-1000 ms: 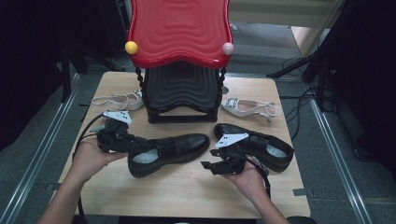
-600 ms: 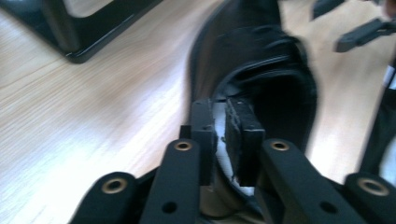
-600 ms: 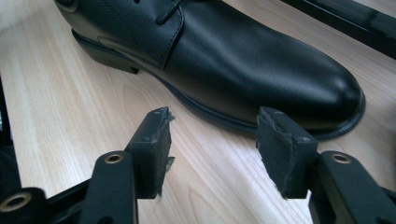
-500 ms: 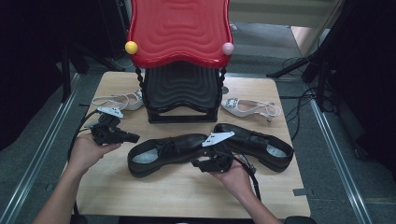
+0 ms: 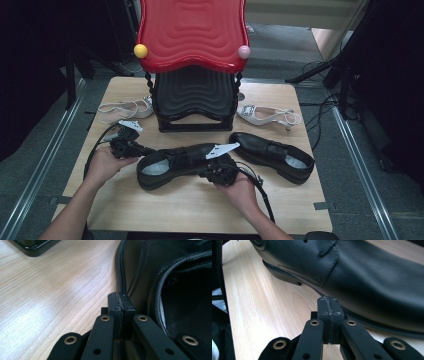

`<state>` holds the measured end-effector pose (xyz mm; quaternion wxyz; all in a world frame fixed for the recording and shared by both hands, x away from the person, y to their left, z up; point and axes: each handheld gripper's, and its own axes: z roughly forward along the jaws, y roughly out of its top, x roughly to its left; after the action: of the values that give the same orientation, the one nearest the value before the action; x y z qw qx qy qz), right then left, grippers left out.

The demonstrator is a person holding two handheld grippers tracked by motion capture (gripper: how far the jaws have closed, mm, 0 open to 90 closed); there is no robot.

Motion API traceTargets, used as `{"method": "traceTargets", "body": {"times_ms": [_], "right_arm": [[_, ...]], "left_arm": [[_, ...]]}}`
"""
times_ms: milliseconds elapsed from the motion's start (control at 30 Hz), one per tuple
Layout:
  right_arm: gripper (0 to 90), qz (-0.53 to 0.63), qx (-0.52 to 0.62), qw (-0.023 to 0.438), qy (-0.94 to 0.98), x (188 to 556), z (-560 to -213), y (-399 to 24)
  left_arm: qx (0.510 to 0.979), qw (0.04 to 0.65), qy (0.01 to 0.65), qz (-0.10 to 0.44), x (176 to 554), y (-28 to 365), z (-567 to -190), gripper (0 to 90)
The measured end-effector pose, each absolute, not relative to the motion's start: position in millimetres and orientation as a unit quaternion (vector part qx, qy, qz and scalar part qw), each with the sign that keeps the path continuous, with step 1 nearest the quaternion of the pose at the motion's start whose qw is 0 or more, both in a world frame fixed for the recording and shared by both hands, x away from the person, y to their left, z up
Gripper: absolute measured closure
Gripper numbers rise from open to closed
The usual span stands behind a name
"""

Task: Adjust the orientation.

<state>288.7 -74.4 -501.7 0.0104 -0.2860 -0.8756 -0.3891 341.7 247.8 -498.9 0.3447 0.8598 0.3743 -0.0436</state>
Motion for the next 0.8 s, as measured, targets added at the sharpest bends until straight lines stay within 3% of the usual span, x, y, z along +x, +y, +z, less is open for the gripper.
{"method": "traceTargets", "body": {"times_ms": [200, 800], "right_arm": [[90.0, -0.383, -0.298, 0.026, -0.874, 294, -509, -58], [90.0, -0.37, -0.319, 0.015, -0.872, 305, -506, -74]], "left_arm": [[0.857, 0.347, 0.379, -0.045, 342, 243, -500, 90.0], [0.863, 0.349, 0.358, -0.065, 329, 213, -500, 90.0]]}}
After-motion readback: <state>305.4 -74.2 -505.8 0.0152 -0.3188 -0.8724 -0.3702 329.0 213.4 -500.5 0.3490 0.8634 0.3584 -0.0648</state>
